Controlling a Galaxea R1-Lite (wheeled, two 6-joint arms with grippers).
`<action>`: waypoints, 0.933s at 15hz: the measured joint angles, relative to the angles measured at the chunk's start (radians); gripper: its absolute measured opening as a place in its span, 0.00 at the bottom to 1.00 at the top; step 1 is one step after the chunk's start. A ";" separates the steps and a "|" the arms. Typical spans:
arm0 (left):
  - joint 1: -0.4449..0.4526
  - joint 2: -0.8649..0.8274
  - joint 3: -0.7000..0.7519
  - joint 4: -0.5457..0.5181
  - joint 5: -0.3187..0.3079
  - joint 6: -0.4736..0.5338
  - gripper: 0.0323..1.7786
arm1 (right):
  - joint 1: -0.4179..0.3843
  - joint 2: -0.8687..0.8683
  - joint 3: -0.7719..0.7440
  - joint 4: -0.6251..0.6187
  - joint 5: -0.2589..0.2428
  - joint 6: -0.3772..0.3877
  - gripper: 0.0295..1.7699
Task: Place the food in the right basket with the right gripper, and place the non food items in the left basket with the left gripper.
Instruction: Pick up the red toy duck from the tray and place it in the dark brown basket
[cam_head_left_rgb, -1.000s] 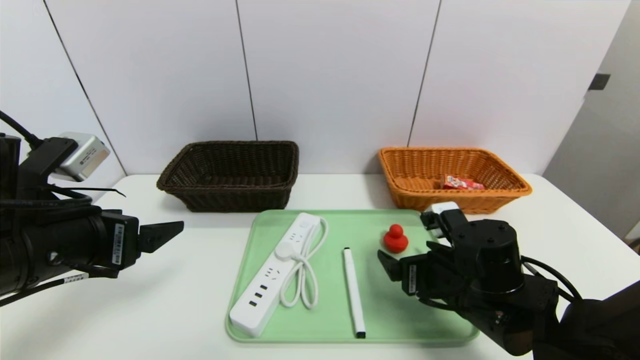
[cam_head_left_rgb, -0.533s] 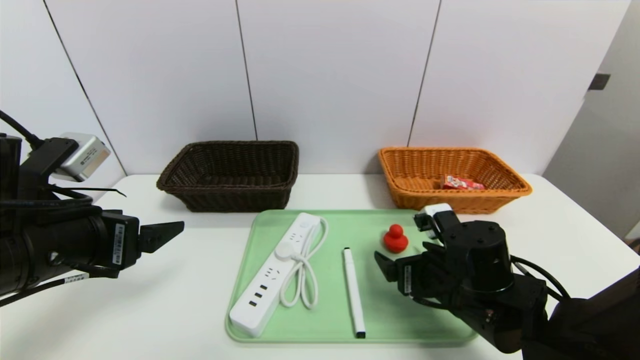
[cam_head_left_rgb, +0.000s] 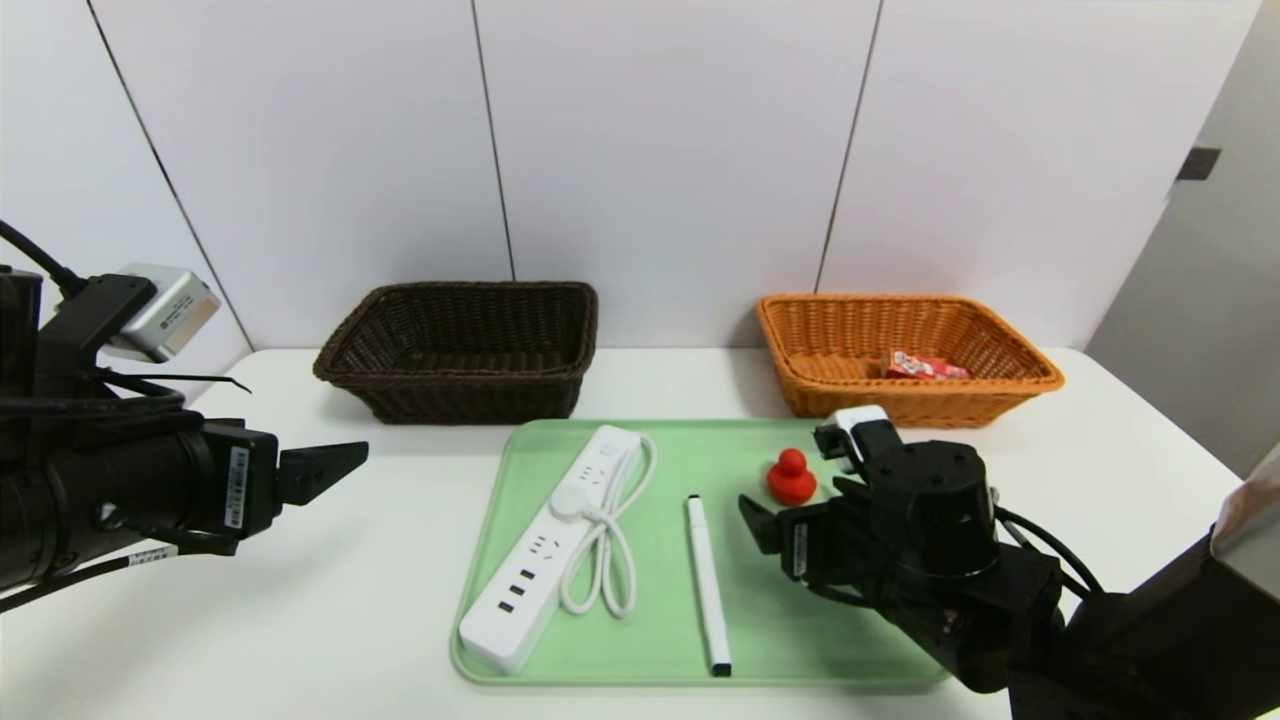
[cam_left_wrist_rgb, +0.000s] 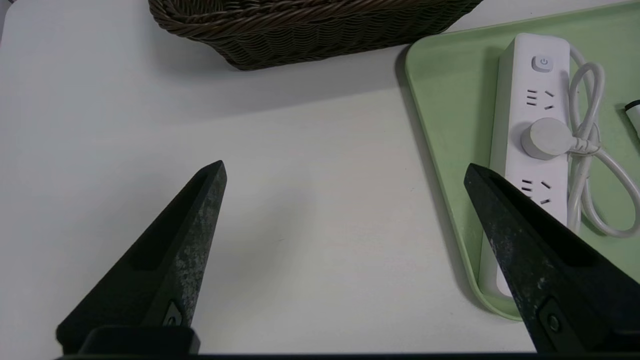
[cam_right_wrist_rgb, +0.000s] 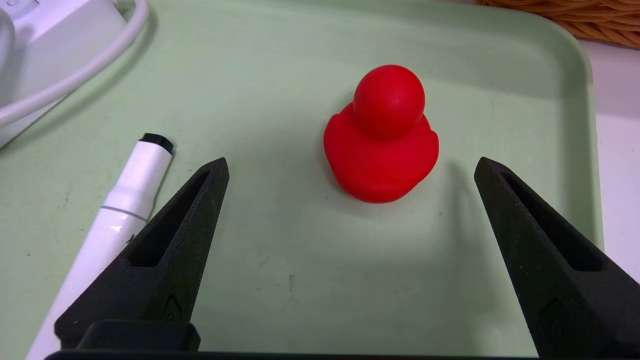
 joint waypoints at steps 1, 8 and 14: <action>0.000 0.000 0.000 0.000 0.000 0.000 0.95 | -0.003 0.007 -0.004 -0.001 0.000 0.000 0.96; 0.000 -0.001 0.000 0.000 0.000 0.000 0.95 | -0.021 0.035 -0.027 -0.004 0.001 -0.014 0.96; 0.000 -0.003 0.001 0.000 0.000 0.000 0.95 | -0.032 0.050 -0.036 -0.005 0.001 -0.015 0.96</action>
